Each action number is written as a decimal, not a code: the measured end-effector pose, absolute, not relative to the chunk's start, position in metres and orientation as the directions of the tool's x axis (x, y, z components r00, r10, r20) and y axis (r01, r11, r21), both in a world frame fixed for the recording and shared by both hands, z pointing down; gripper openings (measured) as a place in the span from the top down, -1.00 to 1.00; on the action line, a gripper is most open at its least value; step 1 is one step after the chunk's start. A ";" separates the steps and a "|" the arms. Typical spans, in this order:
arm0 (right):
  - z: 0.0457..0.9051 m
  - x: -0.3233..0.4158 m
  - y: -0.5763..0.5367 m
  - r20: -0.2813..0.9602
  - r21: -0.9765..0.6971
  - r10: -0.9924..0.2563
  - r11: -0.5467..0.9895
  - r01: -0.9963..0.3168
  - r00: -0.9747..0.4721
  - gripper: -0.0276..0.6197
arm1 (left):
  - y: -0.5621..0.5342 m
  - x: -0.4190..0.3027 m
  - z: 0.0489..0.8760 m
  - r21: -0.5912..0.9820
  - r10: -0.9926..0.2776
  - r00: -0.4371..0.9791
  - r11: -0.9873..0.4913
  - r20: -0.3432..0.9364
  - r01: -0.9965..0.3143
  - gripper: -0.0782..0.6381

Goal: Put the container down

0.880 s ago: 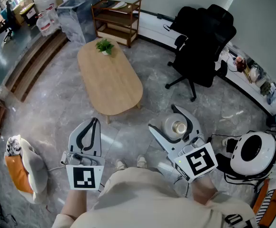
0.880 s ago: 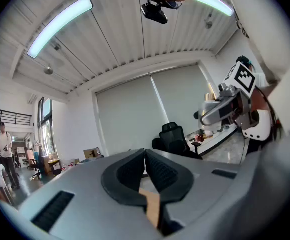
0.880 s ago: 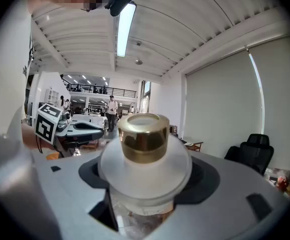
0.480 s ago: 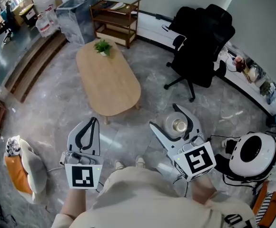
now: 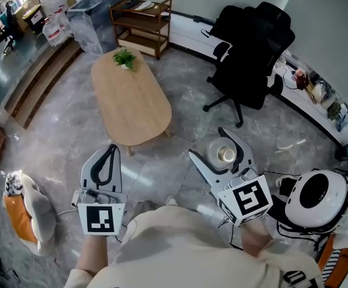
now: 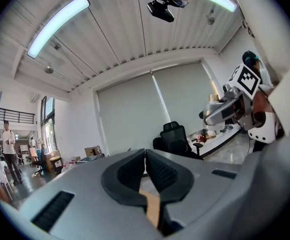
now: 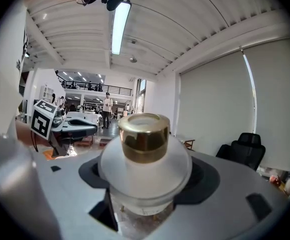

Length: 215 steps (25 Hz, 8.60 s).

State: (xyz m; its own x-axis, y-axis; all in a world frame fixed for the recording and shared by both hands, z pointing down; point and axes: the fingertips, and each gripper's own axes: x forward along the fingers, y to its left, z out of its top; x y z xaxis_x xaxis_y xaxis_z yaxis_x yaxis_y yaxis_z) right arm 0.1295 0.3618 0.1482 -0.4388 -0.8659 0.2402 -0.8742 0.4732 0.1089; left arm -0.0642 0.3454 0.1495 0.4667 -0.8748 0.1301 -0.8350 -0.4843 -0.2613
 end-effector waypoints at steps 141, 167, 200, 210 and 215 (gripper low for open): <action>0.896 -0.011 -0.305 0.619 -0.078 -0.457 0.773 -0.629 -0.639 -0.12 | -0.251 -0.083 0.791 0.107 -0.760 0.198 -0.167 0.619 -0.980 0.76; 0.568 0.001 -0.294 0.475 -0.225 -0.542 0.687 -0.691 -0.693 0.46 | -0.232 -0.113 0.555 0.053 -0.835 0.142 -0.134 0.531 -0.990 0.76; 0.199 0.050 -0.194 0.209 0.087 -0.615 0.786 -0.611 -0.761 0.92 | -0.116 -0.119 0.227 -0.083 -0.970 0.111 -0.132 0.218 -0.988 0.76; 0.182 0.042 -0.178 0.201 0.131 -0.603 0.798 -0.589 -0.772 0.92 | -0.105 -0.125 0.207 -0.105 -0.975 0.121 -0.142 0.187 -0.984 0.76; 0.178 0.034 -0.178 0.198 0.132 -0.597 0.802 -0.583 -0.777 0.92 | -0.103 -0.126 0.204 -0.101 -0.976 0.129 -0.149 0.177 -0.984 0.76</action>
State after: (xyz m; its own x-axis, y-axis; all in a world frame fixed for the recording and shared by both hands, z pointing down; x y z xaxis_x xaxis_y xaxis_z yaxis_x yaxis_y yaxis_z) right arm 0.0343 -0.1776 0.1783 -0.7771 -0.5975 0.1977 -0.5828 0.8018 0.1321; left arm -0.1257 -0.1033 0.2040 0.1290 -0.9757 0.1771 -0.9837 -0.1485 -0.1015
